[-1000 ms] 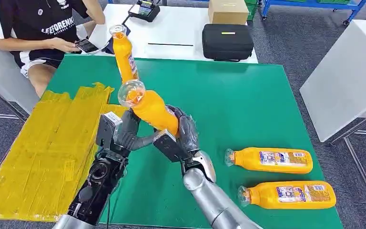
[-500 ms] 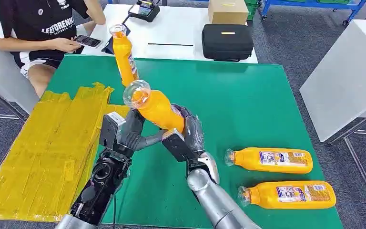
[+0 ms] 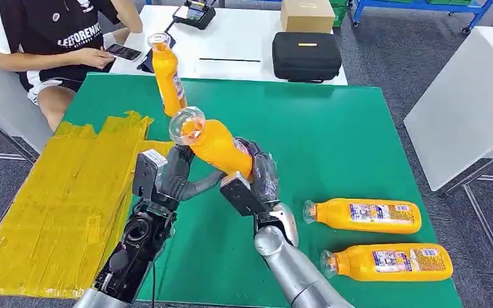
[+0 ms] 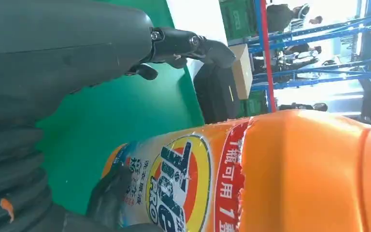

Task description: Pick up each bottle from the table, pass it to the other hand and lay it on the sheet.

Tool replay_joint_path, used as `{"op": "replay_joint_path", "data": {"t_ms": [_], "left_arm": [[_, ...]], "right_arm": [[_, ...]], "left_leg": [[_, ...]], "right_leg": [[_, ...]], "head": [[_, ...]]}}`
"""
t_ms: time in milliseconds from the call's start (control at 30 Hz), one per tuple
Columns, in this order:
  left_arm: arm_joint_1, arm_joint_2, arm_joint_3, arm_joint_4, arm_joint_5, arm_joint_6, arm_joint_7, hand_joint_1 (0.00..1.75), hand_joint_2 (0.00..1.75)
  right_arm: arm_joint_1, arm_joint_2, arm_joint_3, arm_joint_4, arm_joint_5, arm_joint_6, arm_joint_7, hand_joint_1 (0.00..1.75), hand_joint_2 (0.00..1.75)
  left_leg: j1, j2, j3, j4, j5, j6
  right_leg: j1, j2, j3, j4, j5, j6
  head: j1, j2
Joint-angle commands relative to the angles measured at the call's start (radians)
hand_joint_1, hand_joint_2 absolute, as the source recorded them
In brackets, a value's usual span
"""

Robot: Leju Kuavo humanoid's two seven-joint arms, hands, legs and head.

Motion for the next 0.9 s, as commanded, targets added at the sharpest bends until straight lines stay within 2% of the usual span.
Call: {"op": "replay_joint_path", "data": {"t_ms": [33,433,900], "left_arm": [[-0.036,0.013,0.013,0.043,-0.004,-0.003,0.010,0.00,1.75],[-0.036,0.013,0.013,0.041,-0.004,-0.004,0.010,0.00,1.75],[-0.062,0.005,0.010,0.089,0.015,-0.027,0.005,0.00,1.75]], "right_arm": [[-0.048,0.014,0.035,0.104,0.043,0.001,0.022,1.75,1.75],[-0.048,0.015,0.036,0.108,0.045,-0.002,0.024,1.75,1.75],[-0.072,0.060,0.156,0.236,0.156,0.058,0.064,1.75,1.75]], "left_leg": [[0.000,0.002,0.006,0.000,-0.003,-0.003],[0.000,0.001,0.004,0.000,-0.002,-0.002],[0.001,0.001,0.006,0.000,-0.003,-0.002]], "right_leg": [[0.001,0.000,0.005,0.000,-0.002,-0.003],[0.001,-0.001,0.004,0.000,-0.002,-0.002],[0.001,-0.001,0.005,0.000,-0.002,-0.002]], "head": [[0.000,0.000],[0.000,0.000],[0.000,0.000]]}}
